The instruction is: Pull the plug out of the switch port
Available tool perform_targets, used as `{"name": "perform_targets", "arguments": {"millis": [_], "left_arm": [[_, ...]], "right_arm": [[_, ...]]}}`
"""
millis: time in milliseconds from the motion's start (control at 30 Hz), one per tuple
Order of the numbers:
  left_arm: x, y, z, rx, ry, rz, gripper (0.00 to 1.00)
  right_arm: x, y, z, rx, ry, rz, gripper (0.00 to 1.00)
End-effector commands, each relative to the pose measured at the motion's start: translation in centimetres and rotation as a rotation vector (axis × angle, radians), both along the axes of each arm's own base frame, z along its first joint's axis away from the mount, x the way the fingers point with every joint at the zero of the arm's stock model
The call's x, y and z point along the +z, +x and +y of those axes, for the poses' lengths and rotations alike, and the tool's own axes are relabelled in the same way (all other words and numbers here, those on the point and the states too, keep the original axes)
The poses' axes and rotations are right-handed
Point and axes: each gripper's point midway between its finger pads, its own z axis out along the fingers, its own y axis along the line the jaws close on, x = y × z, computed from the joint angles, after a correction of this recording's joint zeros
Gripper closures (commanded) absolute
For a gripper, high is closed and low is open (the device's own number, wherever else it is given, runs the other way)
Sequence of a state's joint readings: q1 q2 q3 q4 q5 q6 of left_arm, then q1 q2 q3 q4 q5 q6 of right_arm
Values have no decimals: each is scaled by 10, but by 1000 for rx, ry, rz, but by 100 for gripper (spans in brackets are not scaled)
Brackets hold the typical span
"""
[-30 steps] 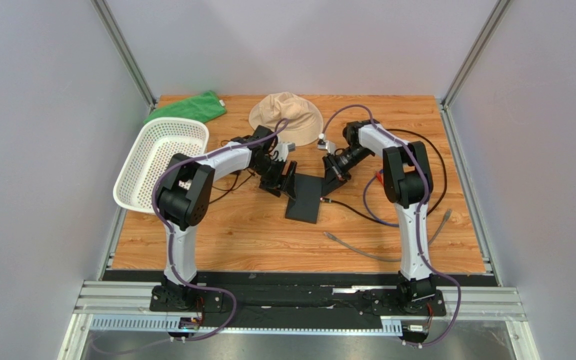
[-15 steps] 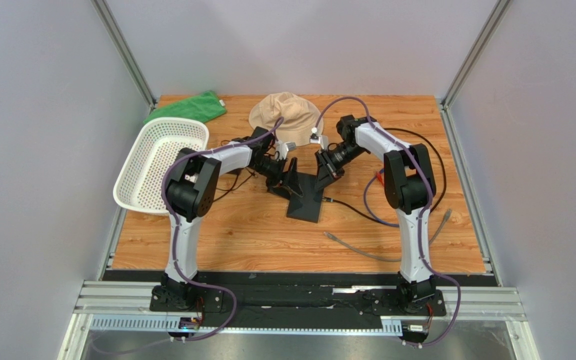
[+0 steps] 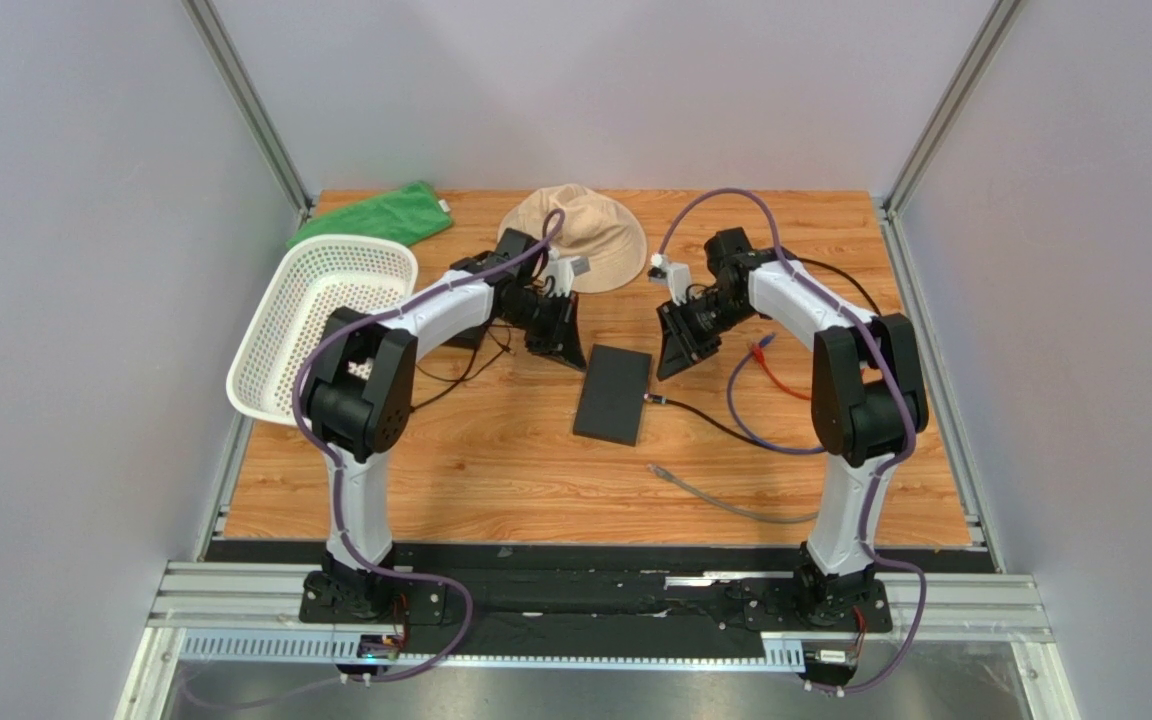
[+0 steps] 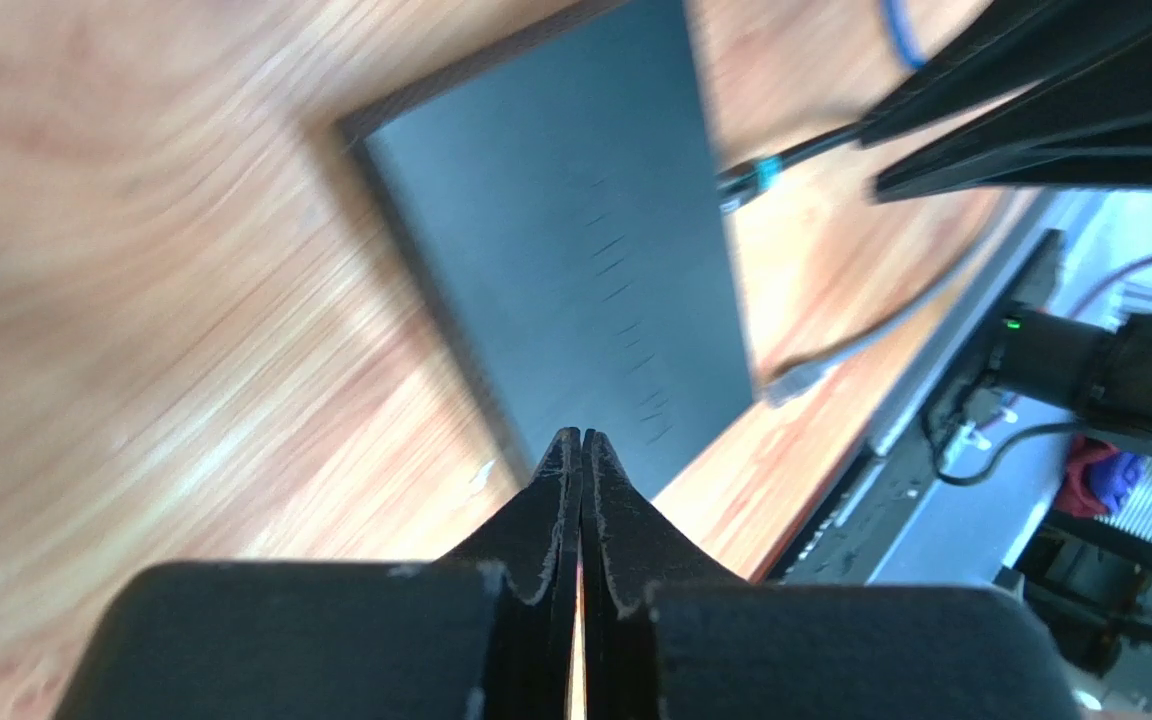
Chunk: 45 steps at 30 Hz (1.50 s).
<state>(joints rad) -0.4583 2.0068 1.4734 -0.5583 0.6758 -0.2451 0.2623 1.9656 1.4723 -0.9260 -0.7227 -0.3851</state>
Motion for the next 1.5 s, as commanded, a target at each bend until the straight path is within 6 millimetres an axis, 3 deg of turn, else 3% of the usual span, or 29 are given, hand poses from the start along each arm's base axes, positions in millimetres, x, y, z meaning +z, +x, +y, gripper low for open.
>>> {"name": "perform_targets", "arguments": {"millis": [0,100,267,367,533,667,867,1133,1467], "left_arm": [[2,-17,-33,-96,-98,63,100],[-11,-22,-43,-119,-99,103,100],[-27,-13,-47,-102,-80,115,100],[-47,-10,-41,-81,17,102,100],[-59,-13,-36,-72,45,124,100],[-61,-14,-35,-72,47,120,100],[-61,-13,-35,-73,49,114,100],[-62,-13,-34,-71,54,119,100],[-62,-13,-33,-71,59,111,100]], "right_arm": [[-3,22,7,-19,-58,-133,75],[-15,23,3,-32,-97,-112,74],[-32,22,-2,-30,-135,-82,74],[-36,21,-3,-31,-140,-65,73],[-42,12,1,1,-118,-12,68],[-44,4,5,13,-92,35,63],[-52,2,4,12,-100,70,64],[-36,5,9,-63,52,221,65],[-43,-9,9,-28,74,314,62]]}}
